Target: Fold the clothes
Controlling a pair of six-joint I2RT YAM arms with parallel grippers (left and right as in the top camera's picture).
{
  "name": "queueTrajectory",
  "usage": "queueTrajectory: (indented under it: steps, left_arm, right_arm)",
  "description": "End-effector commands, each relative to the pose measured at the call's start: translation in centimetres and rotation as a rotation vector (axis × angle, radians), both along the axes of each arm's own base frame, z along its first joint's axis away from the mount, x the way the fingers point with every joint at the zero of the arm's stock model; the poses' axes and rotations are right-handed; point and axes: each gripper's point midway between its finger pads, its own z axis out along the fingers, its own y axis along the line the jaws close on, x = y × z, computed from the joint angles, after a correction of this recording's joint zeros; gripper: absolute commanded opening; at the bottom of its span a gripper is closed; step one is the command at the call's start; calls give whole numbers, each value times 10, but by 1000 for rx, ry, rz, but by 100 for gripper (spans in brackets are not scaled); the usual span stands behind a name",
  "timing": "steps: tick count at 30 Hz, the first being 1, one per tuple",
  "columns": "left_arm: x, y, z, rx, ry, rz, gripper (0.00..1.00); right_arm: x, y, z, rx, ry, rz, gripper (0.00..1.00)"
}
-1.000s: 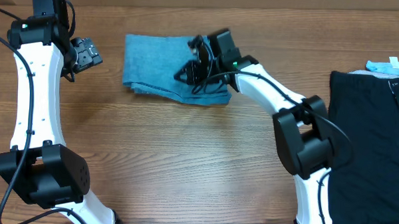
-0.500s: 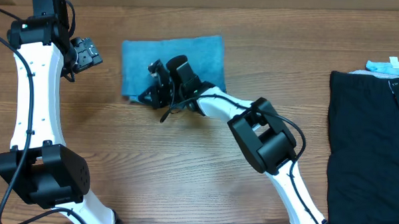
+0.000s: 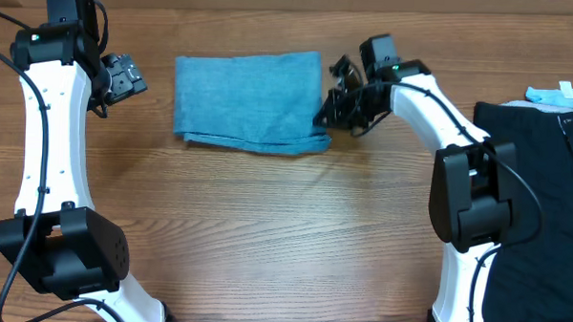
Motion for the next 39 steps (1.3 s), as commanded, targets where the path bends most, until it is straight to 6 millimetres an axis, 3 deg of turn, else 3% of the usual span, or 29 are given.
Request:
queueTrajectory:
  steps: [1, 4, 7, 9, 12, 15, 19, 24, 26, 28, 31, 33, 34, 37, 38, 39]
  left_arm:
    - [0, 3, -1, 12, 4, 8, 100]
    - [0, 3, -1, 12, 4, 8, 100]
    - [0, 3, -1, 12, 4, 8, 100]
    - [0, 3, -1, 12, 4, 8, 100]
    - [0, 3, -1, 12, 4, 8, 100]
    - [0, 3, -1, 12, 4, 8, 100]
    - [0, 3, -1, 12, 4, 8, 100]
    - [0, 3, -1, 12, 4, 8, 100]
    - [0, 3, -1, 12, 4, 8, 100]
    - [0, 3, -1, 12, 4, 8, 100]
    - [0, 3, -1, 12, 4, 8, 100]
    - [0, 3, -1, 12, 4, 8, 100]
    - [0, 3, -1, 12, 4, 8, 100]
    - [0, 3, -1, 12, 4, 8, 100]
    - [0, 3, -1, 12, 4, 8, 100]
    - [0, 3, -1, 12, 4, 8, 100]
  right_arm:
    - [-16, -11, -33, -99, -11, 53, 4]
    - [-28, -32, -77, -202, -34, 50, 4]
    - [-18, -52, -77, -194, -34, -3, 4]
    - [-8, -43, -53, -94, -38, -3, 4]
    - [26, -29, 19, -29, -130, 5, 4]
    - [50, -25, 37, -9, -242, 2, 4]
    - [66, -23, 20, -5, -313, -3, 4]
    - [64, -23, -61, -28, -215, 17, 4]
    - [65, -23, -67, -29, -210, 17, 4]
    - [80, -18, -42, -5, -266, 16, 4]
    - [124, -5, 38, 67, -432, -6, 4]
    - [146, 0, 68, 106, -531, -43, 4]
    - [155, -1, 71, 105, -559, -66, 4]
    - [167, 1, 53, 91, -594, -75, 4]
    - [169, 5, 44, 92, -596, -70, 4]
    - [172, 13, 21, 95, -594, -59, 4]
